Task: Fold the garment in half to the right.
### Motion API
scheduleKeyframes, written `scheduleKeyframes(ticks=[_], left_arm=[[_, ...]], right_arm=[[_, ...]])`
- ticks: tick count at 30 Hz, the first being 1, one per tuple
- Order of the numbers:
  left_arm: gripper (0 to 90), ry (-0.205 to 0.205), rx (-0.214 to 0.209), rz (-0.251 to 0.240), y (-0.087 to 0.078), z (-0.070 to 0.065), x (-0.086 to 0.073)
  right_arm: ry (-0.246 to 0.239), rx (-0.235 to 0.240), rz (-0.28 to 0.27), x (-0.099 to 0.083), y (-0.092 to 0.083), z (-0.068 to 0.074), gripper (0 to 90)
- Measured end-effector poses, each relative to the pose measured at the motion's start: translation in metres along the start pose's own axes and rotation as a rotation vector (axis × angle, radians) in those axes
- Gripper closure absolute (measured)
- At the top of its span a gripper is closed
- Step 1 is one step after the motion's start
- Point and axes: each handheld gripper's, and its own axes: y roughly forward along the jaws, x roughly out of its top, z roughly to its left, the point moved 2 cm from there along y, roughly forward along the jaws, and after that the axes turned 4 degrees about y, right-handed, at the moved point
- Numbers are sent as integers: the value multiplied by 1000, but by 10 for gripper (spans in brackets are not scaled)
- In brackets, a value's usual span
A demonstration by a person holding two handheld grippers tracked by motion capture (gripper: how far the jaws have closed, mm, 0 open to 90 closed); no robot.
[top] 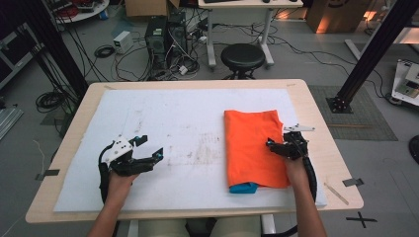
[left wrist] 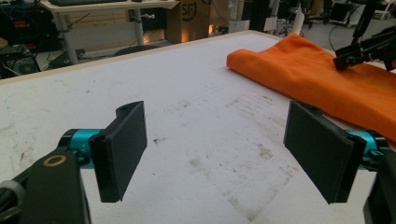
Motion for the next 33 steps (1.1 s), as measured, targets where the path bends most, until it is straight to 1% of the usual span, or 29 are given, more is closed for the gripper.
scheduleKeyframes(ticks=[2, 6, 8, 9, 10, 11, 12, 14, 16, 18, 19, 21, 22, 23, 25, 28, 31, 33], left_arm=[[215, -2, 2, -2, 0, 1, 0], [215, -4, -3, -5, 0, 1, 0], [215, -3, -9, -4, 1, 0, 0], [215, -2, -16, -4, 1, 0, 0], [215, -1, -19, -6, 2, -1, -1], [215, -4, -23, -6, 2, -1, -1], [215, -3, -24, -6, 3, -1, -1], [215, -12, -25, -11, 3, 0, -2], [215, -11, -28, -12, 1, 0, -2], [215, -11, -21, -18, 0, 1, -2], [215, -9, -18, -20, -1, 3, -2], [215, -11, -13, -25, -3, 4, -1], [215, -9, -11, -25, -4, 4, -2], [215, -16, -10, -26, -4, 5, -2], [215, -14, -7, -30, -6, 5, -1], [215, -17, -13, -40, -8, 5, 1], [215, -9, -16, -49, -12, 4, 2], [215, -5, -17, -54, -13, 3, 4]], right_arm=[[1, 12, -38, 0, -7, 1, 282], [18, 83, -115, -4, -25, 6, 238], [-3, 114, -133, -4, -34, 13, 214], [-21, 127, -147, -3, -39, 17, 214], [-41, 142, -150, -3, -44, 22, 214], [-69, 151, -162, -3, -49, 26, 214], [-85, 157, -169, -3, -54, 30, 214], [-87, 173, -188, -3, -63, 34, 213], [-92, 198, -200, -5, -71, 37, 211], [-97, 208, -208, -7, -76, 38, 208], [-100, 205, -210, -8, -77, 38, 208], [-88, 201, -218, -9, -77, 35, 208], [-89, 199, -226, -9, -77, 34, 208], [-90, 204, -229, -10, -77, 33, 208], [-87, 200, -225, -13, -76, 32, 208], [-93, 198, -226, -15, -75, 31, 208], [-80, 190, -226, -18, -75, 31, 208], [-90, 184, -226, -20, -76, 32, 208]])
